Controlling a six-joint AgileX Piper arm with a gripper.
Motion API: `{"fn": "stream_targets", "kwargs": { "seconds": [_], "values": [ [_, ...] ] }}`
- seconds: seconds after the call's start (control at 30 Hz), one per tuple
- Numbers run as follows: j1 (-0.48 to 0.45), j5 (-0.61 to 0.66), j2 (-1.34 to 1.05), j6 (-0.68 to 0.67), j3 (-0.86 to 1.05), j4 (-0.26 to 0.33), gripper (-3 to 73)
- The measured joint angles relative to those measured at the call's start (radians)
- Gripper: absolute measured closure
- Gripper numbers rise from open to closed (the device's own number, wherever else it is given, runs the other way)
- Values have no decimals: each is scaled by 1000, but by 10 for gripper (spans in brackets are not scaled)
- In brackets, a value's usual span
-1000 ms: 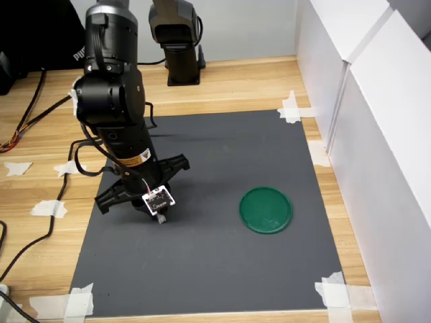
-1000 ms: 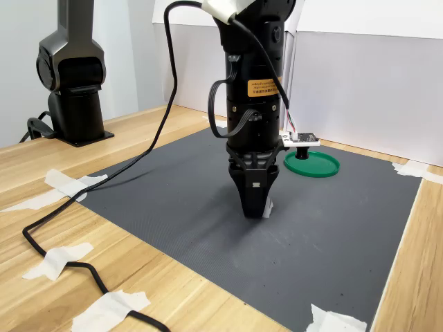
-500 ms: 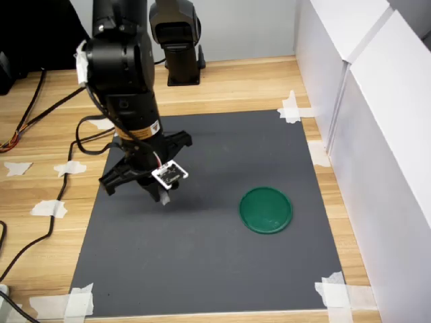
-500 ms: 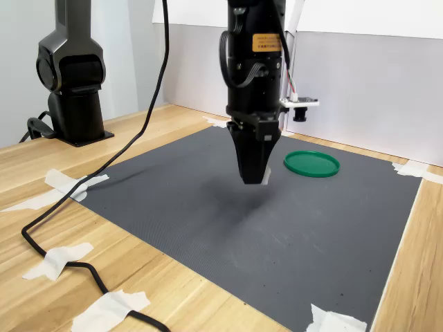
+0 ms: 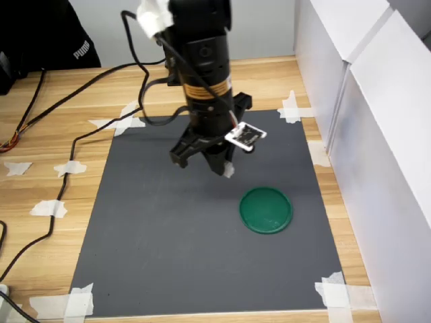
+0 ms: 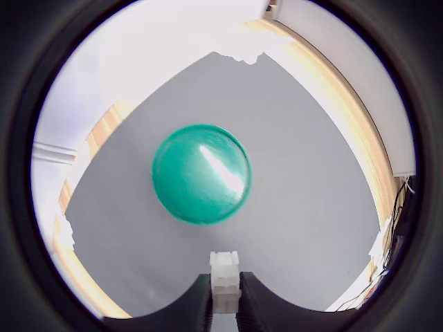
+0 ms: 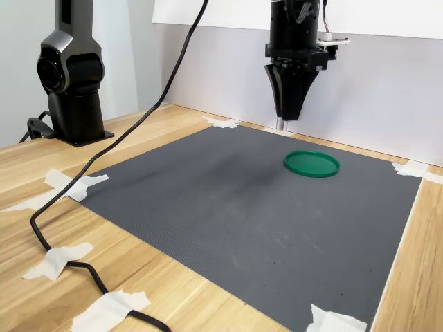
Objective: Grasp a white terminal and put it on the green lid.
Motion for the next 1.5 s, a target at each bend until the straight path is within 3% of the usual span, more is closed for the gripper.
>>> {"fn": "stream_targets", "kwargs": {
  "seconds": [0.13, 0.4, 1.17, 1.33, 1.5],
  "values": [
    [56, -25, 17, 53, 0, 6, 608],
    [74, -123, 77, 133, 0, 7, 608],
    [74, -180, 192, 105, 0, -7, 606],
    [74, -184, 195, 62, 0, -7, 530],
    [74, -188, 195, 42, 0, -7, 351]
  ]
}}
